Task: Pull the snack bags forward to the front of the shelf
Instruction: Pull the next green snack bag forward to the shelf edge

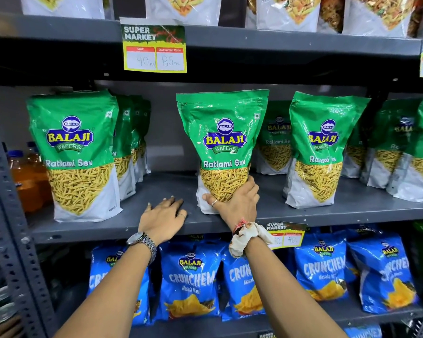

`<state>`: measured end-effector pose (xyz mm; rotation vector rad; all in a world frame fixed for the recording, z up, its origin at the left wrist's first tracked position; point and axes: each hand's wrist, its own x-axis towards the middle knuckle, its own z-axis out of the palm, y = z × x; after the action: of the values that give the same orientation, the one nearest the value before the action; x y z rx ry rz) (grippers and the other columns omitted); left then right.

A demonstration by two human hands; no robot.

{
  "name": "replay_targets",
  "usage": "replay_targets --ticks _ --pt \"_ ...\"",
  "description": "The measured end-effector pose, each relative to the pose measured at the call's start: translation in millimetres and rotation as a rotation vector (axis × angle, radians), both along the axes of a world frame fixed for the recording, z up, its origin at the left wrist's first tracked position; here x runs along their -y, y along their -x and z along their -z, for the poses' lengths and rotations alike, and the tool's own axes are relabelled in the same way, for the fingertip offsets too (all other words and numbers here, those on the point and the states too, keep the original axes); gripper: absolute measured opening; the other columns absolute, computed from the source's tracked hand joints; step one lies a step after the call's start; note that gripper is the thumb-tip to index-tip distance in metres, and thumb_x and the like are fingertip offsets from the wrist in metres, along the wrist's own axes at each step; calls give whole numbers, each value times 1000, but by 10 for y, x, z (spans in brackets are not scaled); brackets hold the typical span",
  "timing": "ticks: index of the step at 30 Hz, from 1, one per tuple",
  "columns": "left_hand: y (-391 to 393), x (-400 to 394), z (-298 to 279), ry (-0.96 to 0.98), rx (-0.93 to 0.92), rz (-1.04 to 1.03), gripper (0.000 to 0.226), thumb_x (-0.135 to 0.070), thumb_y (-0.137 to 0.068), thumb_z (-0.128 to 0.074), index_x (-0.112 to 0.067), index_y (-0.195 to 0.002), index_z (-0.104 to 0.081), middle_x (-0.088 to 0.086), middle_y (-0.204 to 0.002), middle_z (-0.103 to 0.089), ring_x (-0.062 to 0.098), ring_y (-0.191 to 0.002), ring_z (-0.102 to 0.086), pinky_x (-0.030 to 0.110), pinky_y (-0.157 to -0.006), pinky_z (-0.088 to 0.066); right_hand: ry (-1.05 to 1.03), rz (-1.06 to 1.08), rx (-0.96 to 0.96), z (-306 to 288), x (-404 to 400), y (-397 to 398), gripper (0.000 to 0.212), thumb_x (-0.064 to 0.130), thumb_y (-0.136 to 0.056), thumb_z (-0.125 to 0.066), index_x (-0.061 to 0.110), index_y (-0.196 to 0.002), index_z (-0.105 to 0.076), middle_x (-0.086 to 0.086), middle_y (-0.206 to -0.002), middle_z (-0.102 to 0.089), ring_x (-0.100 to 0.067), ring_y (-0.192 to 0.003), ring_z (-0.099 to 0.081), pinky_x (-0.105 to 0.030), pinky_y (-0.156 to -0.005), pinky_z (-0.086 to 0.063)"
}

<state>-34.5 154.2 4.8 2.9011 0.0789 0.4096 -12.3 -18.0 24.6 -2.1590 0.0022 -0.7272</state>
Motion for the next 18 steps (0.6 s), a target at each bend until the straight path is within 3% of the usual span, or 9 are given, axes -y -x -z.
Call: replay_targets --ticks 18 --pt "-7 1 10 9 5 -7 51 -39 -95 -26 -29 -145 -33 -1 -158 -25 17 -147 -21 48 -121 -11 57 29 -5 -6 -5 -17 119 65 -58 -75 0 -141 -19 -16 -134 -36 -35 -120 -41 -44 -92 -45"
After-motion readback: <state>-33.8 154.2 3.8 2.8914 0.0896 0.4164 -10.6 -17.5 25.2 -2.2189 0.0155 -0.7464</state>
